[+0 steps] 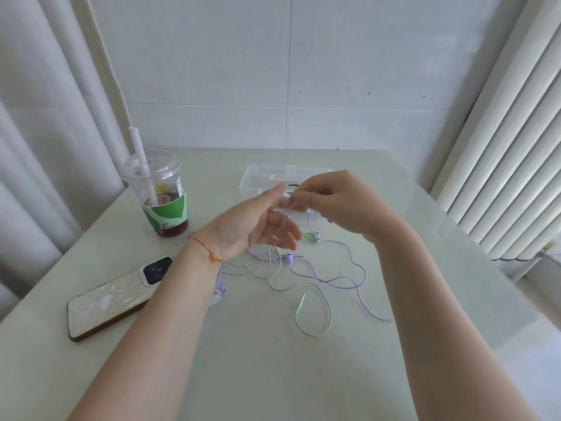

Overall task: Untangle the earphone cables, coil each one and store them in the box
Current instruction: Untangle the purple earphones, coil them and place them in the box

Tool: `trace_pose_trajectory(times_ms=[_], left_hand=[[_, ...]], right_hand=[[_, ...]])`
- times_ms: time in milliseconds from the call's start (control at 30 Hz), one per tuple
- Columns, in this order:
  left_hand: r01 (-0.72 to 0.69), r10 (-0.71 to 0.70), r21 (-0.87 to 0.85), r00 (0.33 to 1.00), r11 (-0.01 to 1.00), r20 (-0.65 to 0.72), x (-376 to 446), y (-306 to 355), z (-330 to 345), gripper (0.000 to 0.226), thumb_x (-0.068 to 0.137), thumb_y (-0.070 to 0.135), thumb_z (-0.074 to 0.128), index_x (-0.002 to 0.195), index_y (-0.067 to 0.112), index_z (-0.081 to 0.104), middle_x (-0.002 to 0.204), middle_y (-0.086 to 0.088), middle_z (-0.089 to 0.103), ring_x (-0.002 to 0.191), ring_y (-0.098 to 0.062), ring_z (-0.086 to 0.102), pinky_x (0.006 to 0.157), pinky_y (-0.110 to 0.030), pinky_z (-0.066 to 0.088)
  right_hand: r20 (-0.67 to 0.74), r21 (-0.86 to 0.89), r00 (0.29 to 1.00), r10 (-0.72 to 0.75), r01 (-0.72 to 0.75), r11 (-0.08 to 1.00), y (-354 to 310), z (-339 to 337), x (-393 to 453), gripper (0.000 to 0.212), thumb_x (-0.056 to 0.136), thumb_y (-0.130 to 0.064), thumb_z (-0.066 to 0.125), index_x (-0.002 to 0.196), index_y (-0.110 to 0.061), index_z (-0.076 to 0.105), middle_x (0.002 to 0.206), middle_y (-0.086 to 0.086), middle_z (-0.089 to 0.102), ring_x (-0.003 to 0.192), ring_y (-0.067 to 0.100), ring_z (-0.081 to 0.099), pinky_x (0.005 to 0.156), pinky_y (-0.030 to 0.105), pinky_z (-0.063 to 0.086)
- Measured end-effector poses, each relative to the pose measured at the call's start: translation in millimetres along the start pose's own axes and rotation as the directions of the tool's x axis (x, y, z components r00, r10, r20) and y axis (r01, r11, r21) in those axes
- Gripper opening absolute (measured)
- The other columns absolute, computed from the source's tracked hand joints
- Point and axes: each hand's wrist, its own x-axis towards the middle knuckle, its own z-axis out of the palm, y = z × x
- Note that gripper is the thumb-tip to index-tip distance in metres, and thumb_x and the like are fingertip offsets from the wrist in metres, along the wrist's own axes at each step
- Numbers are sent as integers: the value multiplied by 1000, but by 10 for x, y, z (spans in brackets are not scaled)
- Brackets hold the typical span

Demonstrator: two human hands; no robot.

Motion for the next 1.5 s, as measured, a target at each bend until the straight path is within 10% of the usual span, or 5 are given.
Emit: trace_pose_trajectory(times_ms=[367, 600, 767, 1100, 1500], left_hand=[[-53, 28, -32, 838, 998, -545, 45, -88, -259, 33, 95, 27, 51, 68, 12, 62, 52, -2, 47, 40, -17, 42, 53, -27, 40], [-116, 207, 242, 893, 963, -398, 73, -37, -103, 25, 96, 24, 54, 109, 12, 72, 106, -4, 73, 101, -13, 68, 83, -13, 48], [-116, 167, 231, 962, 966, -215, 41, 0, 137, 36, 103, 24, 42, 85, 0, 61, 53, -6, 42, 41, -18, 43, 67, -35, 53], [-79, 93, 62, 957, 995, -273, -46, -20, -87, 29, 101, 20, 44, 74, 13, 51, 52, 7, 21, 41, -10, 14, 47, -24, 14], [-138, 150, 63, 951, 988, -270, -6, 17, 35, 28, 102, 21, 43, 78, 11, 54, 51, 7, 22, 41, -8, 14, 42, -19, 10]], right_hand=[[-62, -70, 995, 82, -87, 994, 166, -46, 46, 11, 91, -25, 65, 90, -14, 67, 58, -5, 49, 48, 13, 44, 52, 23, 37], [68, -74, 995, 73, -68, 995, 97, 5, 8, 20, 87, -37, 69, 81, -18, 69, 64, -3, 38, 52, 9, 31, 45, 17, 24], [59, -80, 995, 82, -77, 994, 53, 17, -3, 26, 92, -36, 61, 79, -15, 71, 59, -5, 35, 48, 9, 27, 44, 18, 23], [-519, -181, 824, 226, -365, 913, 298, -64, 147, 27, 91, -15, 44, 93, -6, 69, 88, 9, 62, 80, 25, 54, 60, 30, 37], [-60, -64, 998, 8, -12, 998, 6, 252, 98, 14, 94, -13, 52, 96, -21, 64, 58, -4, 46, 46, 4, 39, 48, 16, 33]])
